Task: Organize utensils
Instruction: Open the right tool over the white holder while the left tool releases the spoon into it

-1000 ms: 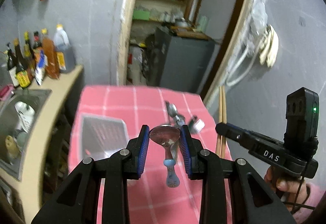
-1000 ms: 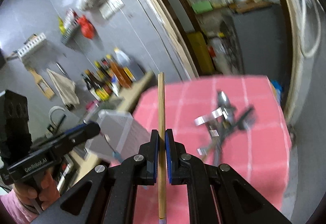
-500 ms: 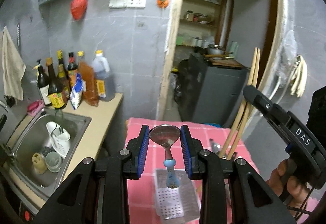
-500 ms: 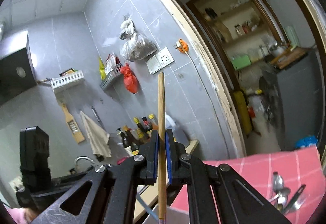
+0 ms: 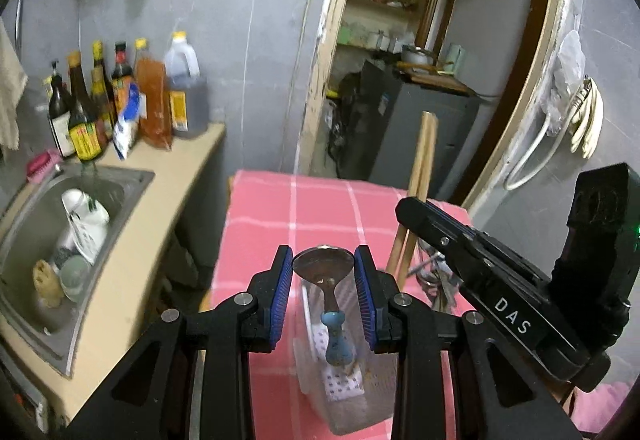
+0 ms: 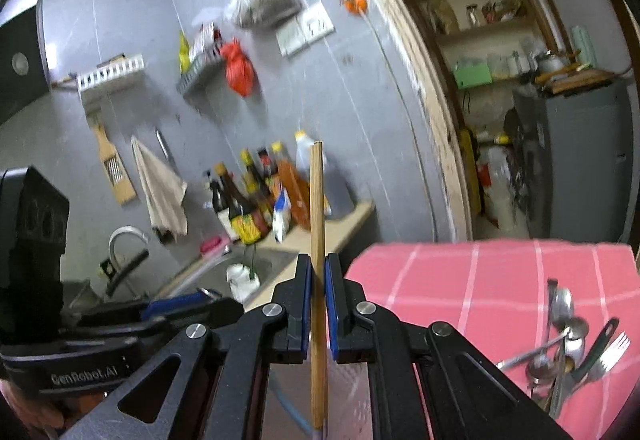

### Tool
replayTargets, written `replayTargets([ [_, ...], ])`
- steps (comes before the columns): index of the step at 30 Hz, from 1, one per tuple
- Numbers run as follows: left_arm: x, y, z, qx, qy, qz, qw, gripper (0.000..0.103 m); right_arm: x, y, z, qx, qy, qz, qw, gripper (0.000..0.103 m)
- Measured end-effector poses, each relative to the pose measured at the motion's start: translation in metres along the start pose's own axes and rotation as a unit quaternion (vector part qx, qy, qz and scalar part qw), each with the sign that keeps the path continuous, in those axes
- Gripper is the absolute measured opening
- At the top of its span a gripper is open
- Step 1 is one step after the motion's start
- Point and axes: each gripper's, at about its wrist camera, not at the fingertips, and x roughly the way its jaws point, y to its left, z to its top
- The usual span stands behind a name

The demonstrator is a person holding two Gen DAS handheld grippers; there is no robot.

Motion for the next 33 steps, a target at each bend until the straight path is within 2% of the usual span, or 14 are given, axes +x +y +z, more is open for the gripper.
replayTargets([
  [4, 0.001, 0.011, -0.008, -0.038, 0.009, -0.018, 0.9991, 0.027, -0.005, -0.007, -0.004, 0.012, 0.014, 0.004, 1.0, 0.011],
  [6, -0.001, 0.011, -0.008, -0.044, 0.013, -0.022, 0.9987, 0.027, -0.01, -0.01, -0.003, 0.018, 0.017, 0.008, 1.0, 0.019],
  [8, 0.0, 0.01, -0.009, -0.047, 0.018, -0.021, 0.9985, 0.027, -0.015, -0.013, -0.001, 0.021, 0.016, 0.012, 1.0, 0.023],
  [11, -0.006, 0.007, -0.009, -0.054, 0.007, -0.028, 0.9981, 0.027, -0.023, -0.016, 0.003, 0.032, 0.013, 0.016, 0.999, 0.037],
  [13, -0.011, 0.004, -0.007, -0.059, -0.003, -0.027, 0.9979, 0.034, -0.032, -0.02, 0.006, 0.042, 0.004, 0.016, 0.999, 0.042],
  [14, -0.014, 0.002, -0.007, -0.06, -0.011, -0.025, 0.9978, 0.039, -0.038, -0.023, 0.008, 0.046, 0.0, 0.013, 0.999, 0.048],
  [16, -0.022, -0.005, -0.005, -0.056, -0.028, -0.018, 0.9979, 0.041, -0.058, -0.031, 0.012, 0.054, -0.015, -0.005, 0.998, 0.059],
  [18, -0.03, -0.015, -0.004, -0.047, -0.044, -0.014, 0.9978, 0.045, -0.078, -0.041, 0.014, 0.058, -0.025, -0.029, 0.998, 0.074],
  [19, -0.034, -0.023, -0.004, -0.041, -0.053, -0.012, 0.9976, 0.047, -0.089, -0.047, 0.014, 0.059, -0.028, -0.044, 0.997, 0.078],
  [21, -0.04, -0.038, -0.005, -0.03, -0.069, -0.017, 0.9971, 0.053, -0.107, -0.059, 0.013, 0.06, -0.027, -0.073, 0.995, 0.091],
  [23, -0.043, -0.058, -0.007, -0.017, -0.083, -0.027, 0.9961, 0.055, -0.128, -0.079, 0.01, 0.063, -0.017, -0.109, 0.992, 0.097],
  [28, -0.033, -0.109, -0.01, 0.009, -0.077, -0.056, 0.9954, 0.058, -0.159, -0.131, -0.005, 0.089, 0.023, -0.169, 0.981, 0.098],
  [33, 0.009, -0.155, -0.018, 0.032, -0.024, -0.064, 0.9972, 0.058, -0.168, -0.178, -0.021, 0.133, 0.067, -0.179, 0.973, 0.098],
])
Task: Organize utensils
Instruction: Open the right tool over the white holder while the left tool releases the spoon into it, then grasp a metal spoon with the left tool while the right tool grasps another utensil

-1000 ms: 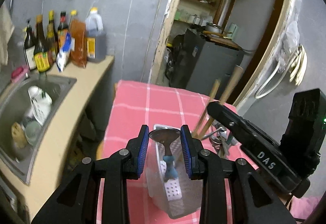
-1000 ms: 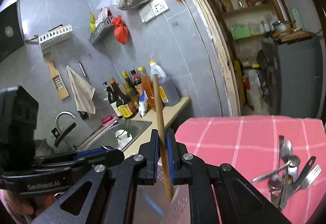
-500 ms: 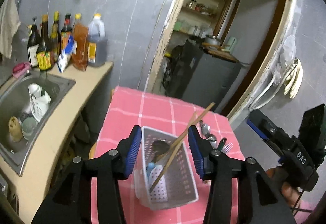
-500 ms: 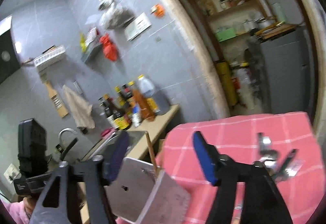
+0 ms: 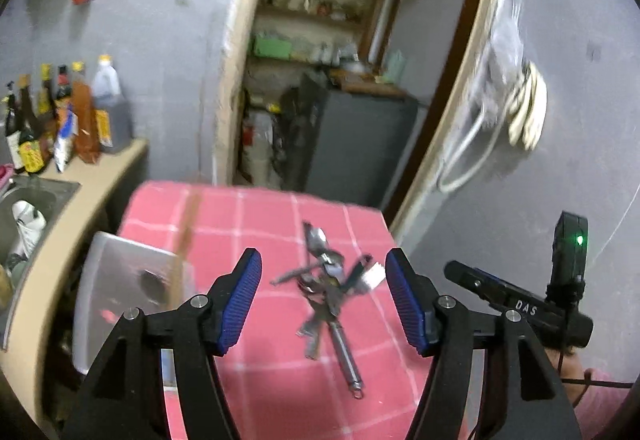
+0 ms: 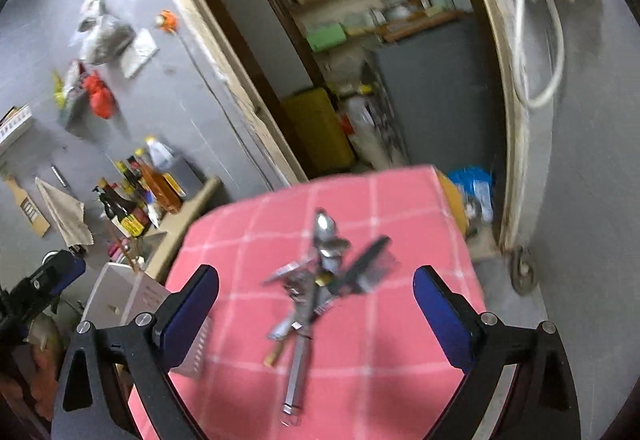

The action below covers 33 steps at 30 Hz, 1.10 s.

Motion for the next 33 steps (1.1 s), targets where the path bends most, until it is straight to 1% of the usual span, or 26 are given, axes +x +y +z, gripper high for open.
replayTargets([
  [2, 0.028, -0.01, -0.004, 0.0, 0.029, 0.002, 0.9996, 0.058, 0.007, -0.017, -0.001, 0.017, 0.02, 0.006, 1.0, 0.098],
  [4, 0.055, -0.015, -0.007, -0.002, 0.05, 0.007, 0.9987, 0.058, 0.021, -0.034, -0.002, 0.035, 0.048, 0.014, 0.998, 0.093],
  [6, 0.083, -0.017, -0.009, -0.003, 0.069, 0.012, 0.9976, 0.058, 0.034, -0.043, -0.001, 0.04, 0.069, 0.025, 0.997, 0.07],
  [8, 0.116, -0.017, -0.01, -0.003, 0.092, 0.018, 0.9956, 0.058, 0.055, -0.054, 0.0, 0.045, 0.095, 0.028, 0.994, 0.063],
  [10, 0.145, -0.012, -0.011, -0.004, 0.11, 0.025, 0.9936, 0.058, 0.075, -0.066, 0.0, 0.058, 0.111, 0.037, 0.991, 0.062],
  [12, 0.171, -0.002, -0.013, -0.009, 0.124, 0.033, 0.9917, 0.058, 0.093, -0.074, -0.002, 0.067, 0.123, 0.04, 0.989, 0.057],
  [15, 0.2, 0.012, -0.015, -0.008, 0.143, 0.045, 0.9887, 0.058, 0.114, -0.082, -0.002, 0.077, 0.133, 0.045, 0.987, 0.051],
  [19, 0.228, 0.022, -0.012, 0.023, 0.161, 0.06, 0.9849, 0.058, 0.134, -0.087, -0.003, 0.08, 0.138, 0.046, 0.986, 0.046],
  [20, 0.234, 0.024, -0.012, 0.031, 0.169, 0.062, 0.9832, 0.058, 0.136, -0.088, -0.003, 0.081, 0.139, 0.047, 0.986, 0.043],
  [23, 0.251, 0.025, -0.014, 0.056, 0.19, 0.053, 0.9788, 0.057, 0.144, -0.087, -0.003, 0.078, 0.145, 0.05, 0.985, 0.041],
  [25, 0.258, 0.024, -0.014, 0.071, 0.207, 0.044, 0.9747, 0.057, 0.147, -0.087, -0.002, 0.078, 0.145, 0.052, 0.985, 0.037],
  [27, 0.265, 0.024, -0.016, 0.083, 0.225, 0.044, 0.9697, 0.051, 0.151, -0.088, -0.001, 0.082, 0.148, 0.054, 0.984, 0.032],
  [28, 0.268, 0.025, -0.017, 0.086, 0.234, 0.041, 0.9675, 0.048, 0.153, -0.089, 0.0, 0.085, 0.149, 0.056, 0.984, 0.03],
  [30, 0.273, 0.026, -0.02, 0.091, 0.248, 0.038, 0.9637, 0.035, 0.157, -0.09, 0.001, 0.087, 0.152, 0.056, 0.983, 0.024],
  [31, 0.274, 0.026, -0.02, 0.092, 0.253, 0.03, 0.9628, 0.033, 0.159, -0.091, 0.002, 0.089, 0.153, 0.055, 0.983, 0.023],
  [33, 0.274, 0.024, -0.021, 0.098, 0.261, 0.022, 0.9602, 0.02, 0.161, -0.094, 0.003, 0.096, 0.155, 0.055, 0.982, 0.015],
])
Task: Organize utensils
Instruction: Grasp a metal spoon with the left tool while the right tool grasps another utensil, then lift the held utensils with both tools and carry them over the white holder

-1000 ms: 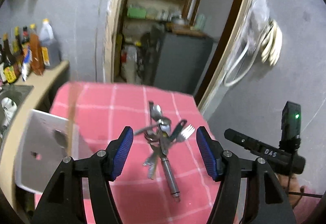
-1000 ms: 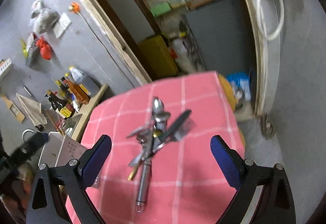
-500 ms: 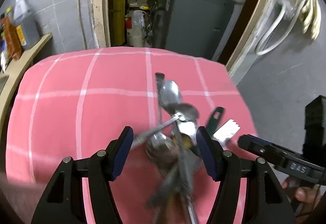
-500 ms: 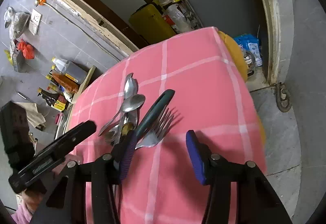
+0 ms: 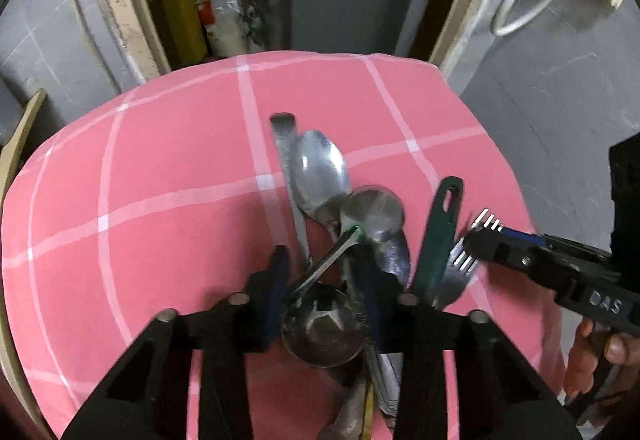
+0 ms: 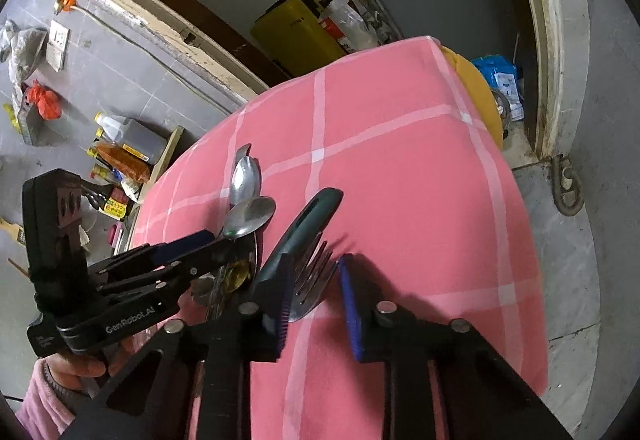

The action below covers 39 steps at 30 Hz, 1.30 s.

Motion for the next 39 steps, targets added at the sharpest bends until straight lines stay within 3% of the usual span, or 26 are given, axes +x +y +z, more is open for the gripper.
replayTargets([
  [6, -0.003, -0.003, 0.0, -0.003, 0.016, -0.019, 0.9997, 0.002, -0.004, 0.001, 0.0, 0.007, -0.007, -0.001, 1.0, 0.008],
  [10, -0.011, 0.008, -0.005, -0.059, 0.016, -0.047, 0.997, 0.0, -0.013, 0.004, -0.001, 0.012, -0.018, 0.005, 1.0, 0.005],
  [14, -0.031, 0.009, -0.02, -0.094, -0.018, -0.075, 0.9926, 0.0, -0.023, 0.014, -0.004, 0.006, -0.031, 0.005, 0.999, 0.004],
  [20, -0.079, -0.002, -0.039, -0.119, -0.104, -0.102, 0.9822, 0.0, -0.054, 0.042, -0.01, -0.028, -0.08, 0.001, 0.996, 0.003],
  [24, -0.118, -0.002, -0.044, -0.131, -0.176, -0.115, 0.9688, 0.0, -0.085, 0.078, -0.012, -0.092, -0.125, -0.025, 0.988, 0.003],
  [30, -0.185, 0.01, -0.049, -0.15, -0.273, -0.131, 0.9412, 0.0, -0.125, 0.133, -0.019, -0.169, -0.186, -0.05, 0.967, 0.003],
  [35, -0.25, 0.032, -0.06, -0.154, -0.344, -0.117, 0.9187, 0.0, -0.152, 0.18, -0.023, -0.213, -0.226, -0.044, 0.949, 0.003],
  [39, -0.295, 0.056, -0.08, -0.157, -0.405, -0.094, 0.8957, 0.0, -0.166, 0.226, -0.029, -0.254, -0.25, -0.028, 0.934, 0.003],
])
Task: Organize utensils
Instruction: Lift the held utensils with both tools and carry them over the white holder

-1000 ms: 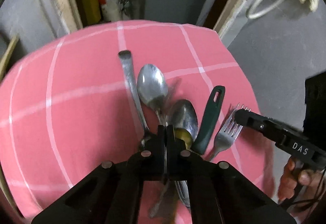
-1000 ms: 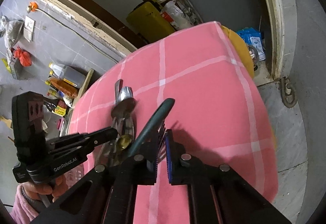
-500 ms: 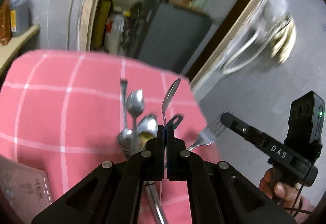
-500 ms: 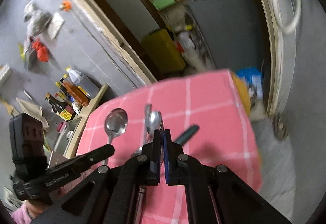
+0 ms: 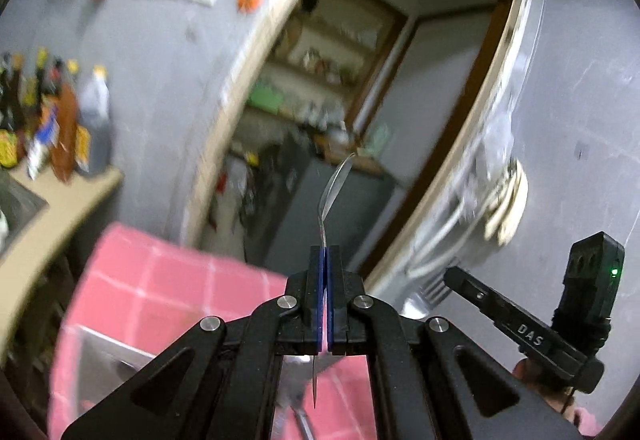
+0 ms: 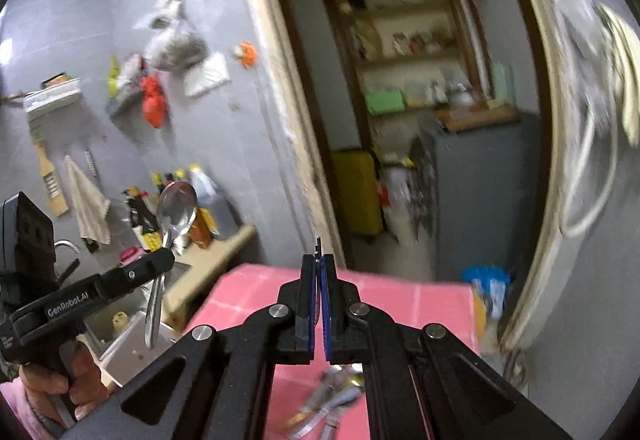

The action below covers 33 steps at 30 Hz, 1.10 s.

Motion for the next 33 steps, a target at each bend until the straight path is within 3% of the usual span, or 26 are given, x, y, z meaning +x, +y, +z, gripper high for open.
replayTargets([
  [5, -0.041, 0.033, 0.005, -0.005, -0.05, 0.019, 0.9985, 0.0, -0.002, 0.056, 0.016, -0.058, -0.015, 0.026, 0.998, 0.003],
  [14, -0.066, 0.091, -0.033, -0.052, -0.055, 0.028, 0.9968, 0.0, 0.022, 0.138, -0.004, -0.167, 0.021, 0.049, 0.984, 0.003],
  [21, -0.073, 0.115, -0.056, -0.098, -0.058, 0.014, 0.9933, 0.0, 0.043, 0.165, -0.033, -0.207, 0.068, 0.05, 0.975, 0.003],
  [33, -0.072, 0.125, -0.084, -0.092, -0.032, 0.032, 0.9947, 0.0, 0.073, 0.182, -0.069, -0.22, 0.128, 0.066, 0.965, 0.003],
])
